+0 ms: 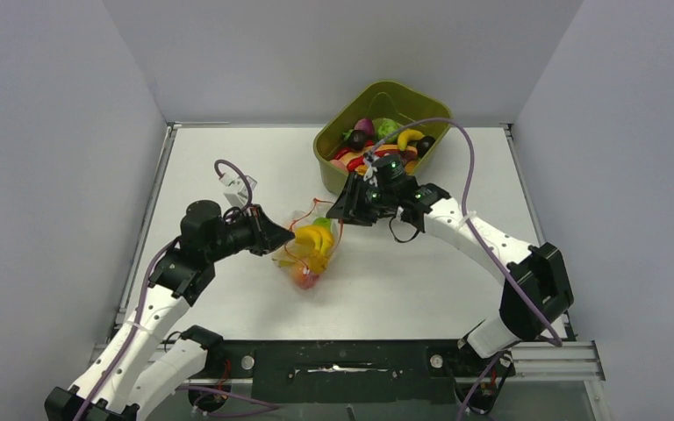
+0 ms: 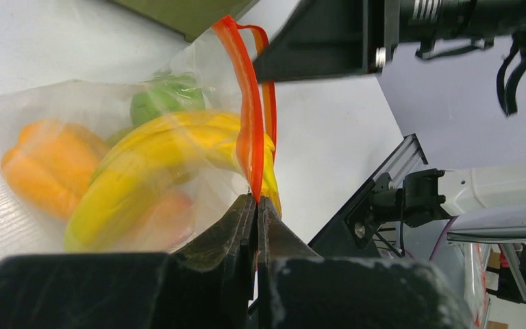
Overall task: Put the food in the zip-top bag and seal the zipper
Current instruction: Adjust the zipper food storage bag at the center of the board.
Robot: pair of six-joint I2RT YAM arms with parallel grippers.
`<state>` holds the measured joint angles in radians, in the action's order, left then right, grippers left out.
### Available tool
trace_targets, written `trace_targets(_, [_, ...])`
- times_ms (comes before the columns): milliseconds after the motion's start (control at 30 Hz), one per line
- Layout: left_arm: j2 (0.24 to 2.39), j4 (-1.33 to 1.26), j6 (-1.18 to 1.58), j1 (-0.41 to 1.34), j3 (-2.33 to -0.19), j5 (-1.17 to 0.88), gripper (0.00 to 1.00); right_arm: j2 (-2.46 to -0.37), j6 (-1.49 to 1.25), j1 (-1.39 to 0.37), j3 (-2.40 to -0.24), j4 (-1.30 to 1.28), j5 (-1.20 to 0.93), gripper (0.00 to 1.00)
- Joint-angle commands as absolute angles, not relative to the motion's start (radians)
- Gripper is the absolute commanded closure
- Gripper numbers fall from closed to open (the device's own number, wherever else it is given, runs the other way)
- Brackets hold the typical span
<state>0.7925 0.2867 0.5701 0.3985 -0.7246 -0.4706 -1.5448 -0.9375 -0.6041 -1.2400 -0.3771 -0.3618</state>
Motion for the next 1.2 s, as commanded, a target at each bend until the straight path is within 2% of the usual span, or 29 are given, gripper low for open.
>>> trace_targets(0, [0.811,0.172,0.59,0.399,-0.745,-0.474,1.0,-1.432,-0.937,-0.707,-1.121,-0.403,-0.256,0.58])
trace_targets(233, [0.819,0.164,0.586,0.398,-0.725,-0.46,1.0,-1.308,-1.096,-0.771,-0.998,-0.397,-0.109,0.49])
trace_targets(300, [0.812,0.156,0.59,0.399,-0.716,-0.443,1.0,-1.299,-1.207,-0.776,-1.014,-0.487,-0.057,0.49])
trace_targets(433, [0.8,0.16,0.583,0.397,-0.707,-0.426,1.0,-1.307,-1.188,-0.805,-1.061,-0.566,-0.025,0.5])
trace_targets(567, [0.795,0.166,0.575,0.397,-0.707,-0.42,1.0,-1.269,-0.903,-0.829,-1.008,-0.419,-0.105,0.43])
trace_targets(633, [0.794,0.166,0.572,0.397,-0.712,-0.422,1.0,-1.222,-0.77,-0.869,-0.985,-0.395,-0.045,0.38])
trace_targets(733, [0.793,0.165,0.573,0.398,-0.715,-0.431,1.0,-1.173,-0.571,-0.911,-0.955,-0.313,-0.068,0.28])
trace_targets(833, [0.791,0.159,0.575,0.398,-0.715,-0.441,1.0,-1.153,-0.398,-0.997,-0.937,-0.228,-0.06,0.24])
trace_targets(933, [0.784,0.16,0.578,0.397,-0.714,-0.442,1.0,-1.152,-0.231,-1.11,-0.913,-0.152,-0.015,0.12])
trace_targets(1167, [0.769,0.156,0.583,0.394,-0.706,-0.445,1.0,-1.221,0.101,-1.274,-0.858,-0.019,0.131,0.07])
